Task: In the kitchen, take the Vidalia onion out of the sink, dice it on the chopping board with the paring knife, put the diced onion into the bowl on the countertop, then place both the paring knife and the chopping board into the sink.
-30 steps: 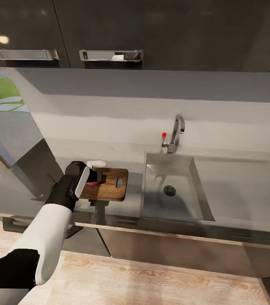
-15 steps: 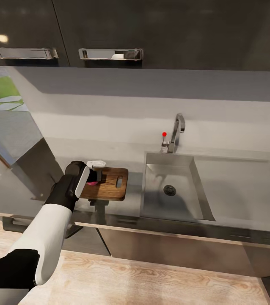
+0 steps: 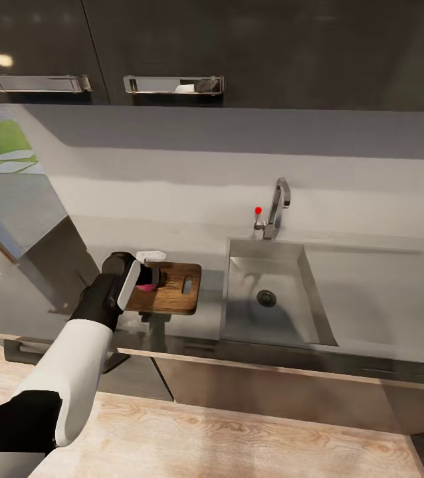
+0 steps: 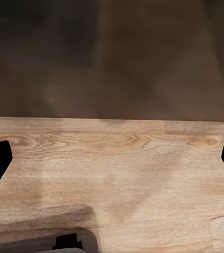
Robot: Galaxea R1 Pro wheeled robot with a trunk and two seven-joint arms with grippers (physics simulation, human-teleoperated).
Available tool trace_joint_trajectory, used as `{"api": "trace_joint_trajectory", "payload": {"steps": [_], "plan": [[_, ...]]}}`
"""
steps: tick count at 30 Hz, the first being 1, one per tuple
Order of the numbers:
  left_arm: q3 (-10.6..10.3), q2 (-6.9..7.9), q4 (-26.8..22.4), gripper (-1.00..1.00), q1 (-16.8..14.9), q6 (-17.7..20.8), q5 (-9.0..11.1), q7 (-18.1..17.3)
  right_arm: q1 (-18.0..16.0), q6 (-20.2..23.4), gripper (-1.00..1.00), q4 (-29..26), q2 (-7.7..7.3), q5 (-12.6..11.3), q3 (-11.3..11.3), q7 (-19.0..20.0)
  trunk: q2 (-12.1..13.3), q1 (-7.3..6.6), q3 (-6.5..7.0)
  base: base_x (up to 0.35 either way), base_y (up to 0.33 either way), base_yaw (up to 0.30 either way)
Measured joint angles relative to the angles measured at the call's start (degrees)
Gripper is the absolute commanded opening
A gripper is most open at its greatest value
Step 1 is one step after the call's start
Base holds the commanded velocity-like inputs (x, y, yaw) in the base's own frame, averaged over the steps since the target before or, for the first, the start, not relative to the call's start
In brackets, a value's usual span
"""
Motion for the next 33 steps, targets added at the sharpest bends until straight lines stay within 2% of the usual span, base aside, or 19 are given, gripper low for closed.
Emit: {"api": "trace_joint_trajectory", "payload": {"steps": [20, 33], "plan": [[0.0, 0.06, 0.0, 1.0, 0.0, 0.0, 0.0, 0.0, 0.0, 0.0, 1.0, 0.0, 0.22, 0.0, 0.0, 0.0, 0.0, 0.0, 0.08, 0.0, 0.0, 0.0], [0.0, 0.04, -0.3, 1.0, 0.0, 0.0, 0.0, 0.0, 0.0, 0.0, 1.0, 0.0, 0.27, 0.0, 0.0, 0.0, 0.0, 0.0, 1.15, 0.0, 0.0, 0.0]]}}
